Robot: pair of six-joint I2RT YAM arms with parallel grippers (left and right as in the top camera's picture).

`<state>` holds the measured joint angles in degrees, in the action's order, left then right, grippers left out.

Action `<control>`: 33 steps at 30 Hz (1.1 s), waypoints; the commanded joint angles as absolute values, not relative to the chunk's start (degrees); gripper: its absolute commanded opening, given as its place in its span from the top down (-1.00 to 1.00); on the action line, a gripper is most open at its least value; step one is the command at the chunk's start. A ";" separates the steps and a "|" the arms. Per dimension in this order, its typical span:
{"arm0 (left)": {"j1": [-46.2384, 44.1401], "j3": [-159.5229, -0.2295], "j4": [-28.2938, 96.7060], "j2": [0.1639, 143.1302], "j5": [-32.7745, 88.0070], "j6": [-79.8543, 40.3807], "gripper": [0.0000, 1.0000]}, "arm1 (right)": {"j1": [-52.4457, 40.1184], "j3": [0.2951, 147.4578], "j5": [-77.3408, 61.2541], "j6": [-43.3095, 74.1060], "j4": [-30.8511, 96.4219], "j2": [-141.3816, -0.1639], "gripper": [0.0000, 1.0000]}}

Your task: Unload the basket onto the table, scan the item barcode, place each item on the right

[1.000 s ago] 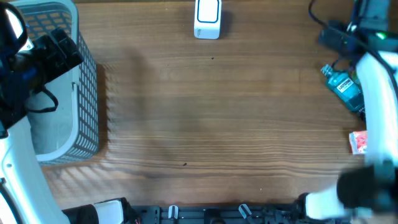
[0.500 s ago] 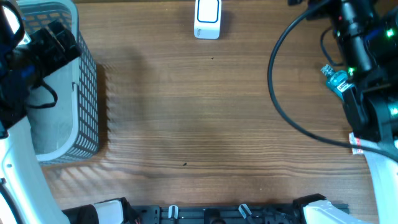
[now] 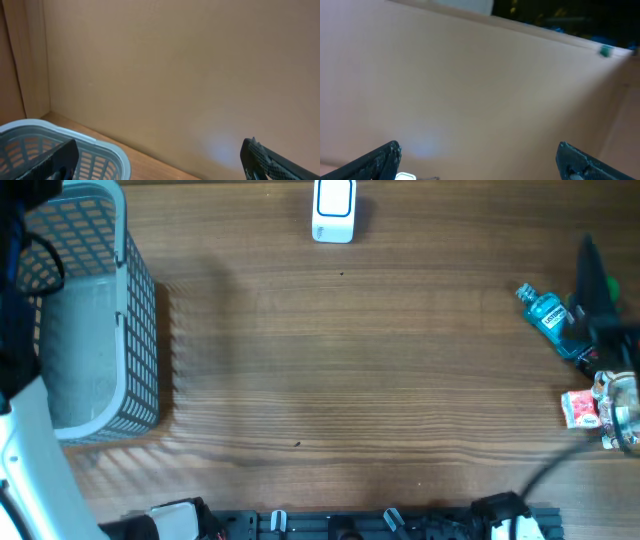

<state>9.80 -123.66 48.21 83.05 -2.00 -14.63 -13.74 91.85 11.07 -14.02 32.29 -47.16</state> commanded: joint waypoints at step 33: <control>10.79 -62.72 13.61 2.68 1.89 -4.71 -1.00 | -2.79 71.13 10.41 -4.95 38.15 -0.32 -1.00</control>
